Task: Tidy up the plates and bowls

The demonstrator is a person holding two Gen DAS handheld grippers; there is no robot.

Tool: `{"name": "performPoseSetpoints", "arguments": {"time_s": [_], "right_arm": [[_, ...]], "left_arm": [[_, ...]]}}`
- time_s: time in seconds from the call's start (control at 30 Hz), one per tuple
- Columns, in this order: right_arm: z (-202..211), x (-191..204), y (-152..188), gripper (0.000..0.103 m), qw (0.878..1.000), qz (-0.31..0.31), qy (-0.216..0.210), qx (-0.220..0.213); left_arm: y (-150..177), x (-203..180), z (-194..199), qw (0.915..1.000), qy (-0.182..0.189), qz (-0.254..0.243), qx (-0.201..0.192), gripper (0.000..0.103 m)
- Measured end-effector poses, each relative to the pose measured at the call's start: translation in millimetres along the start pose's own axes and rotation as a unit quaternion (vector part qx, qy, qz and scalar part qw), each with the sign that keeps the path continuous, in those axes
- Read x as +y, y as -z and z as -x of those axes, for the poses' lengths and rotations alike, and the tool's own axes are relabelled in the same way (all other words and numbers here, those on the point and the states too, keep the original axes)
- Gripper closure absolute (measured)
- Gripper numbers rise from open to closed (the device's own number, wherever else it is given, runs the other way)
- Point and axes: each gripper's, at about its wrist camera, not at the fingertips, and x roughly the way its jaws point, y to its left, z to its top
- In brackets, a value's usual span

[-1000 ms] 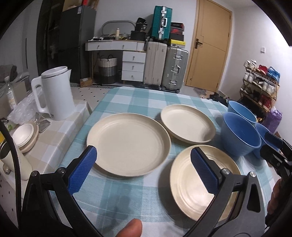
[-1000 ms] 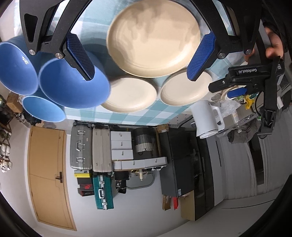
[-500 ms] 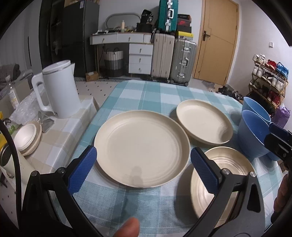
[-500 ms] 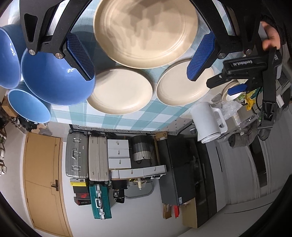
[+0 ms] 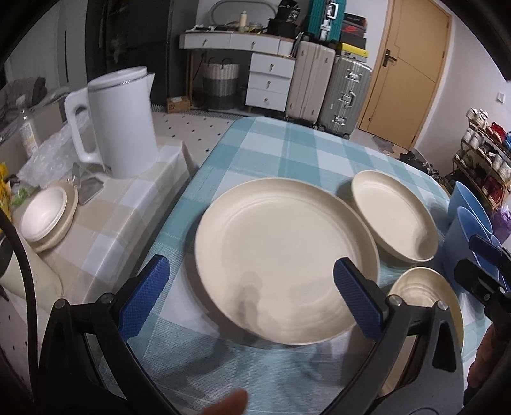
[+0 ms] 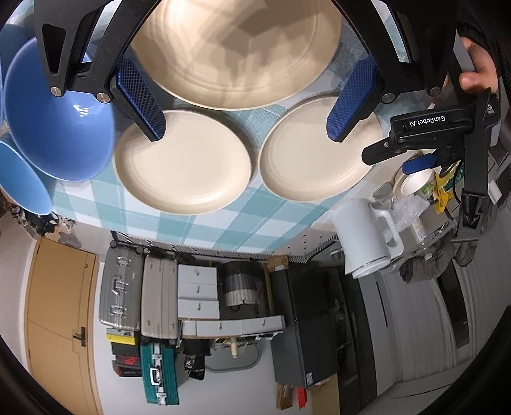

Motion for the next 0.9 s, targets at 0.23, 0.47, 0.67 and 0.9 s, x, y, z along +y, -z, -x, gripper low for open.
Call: {"name": "performPoseSetpoints", "arguments": {"time_s": [0.23, 0.47, 0.67, 0.9], "right_arm": [[-28.8, 9.5, -4.0, 0.0, 0.999, 0.001, -0.022, 0.029], [-59.2, 19.0, -7.2, 0.009, 0.998, 0.001, -0.036, 0.054], [-87.0, 24.3, -8.1, 0.017, 0.996, 0.002, -0.036, 0.079], [-107.7, 25.0, -5.6, 0.029, 0.994, 0.002, -0.04, 0.099]], "left_arm": [[3.9, 21.9, -20.0, 0.9996, 0.0, 0.017, 0.021, 0.001], [9.3, 33.7, -38.9, 0.9987, -0.008, 0.028, 0.043, 0.004], [13.1, 38.3, -50.3, 0.998, -0.014, 0.033, 0.053, 0.006], [16.1, 39.4, -58.5, 0.9972, -0.016, 0.034, 0.064, 0.015]]}}
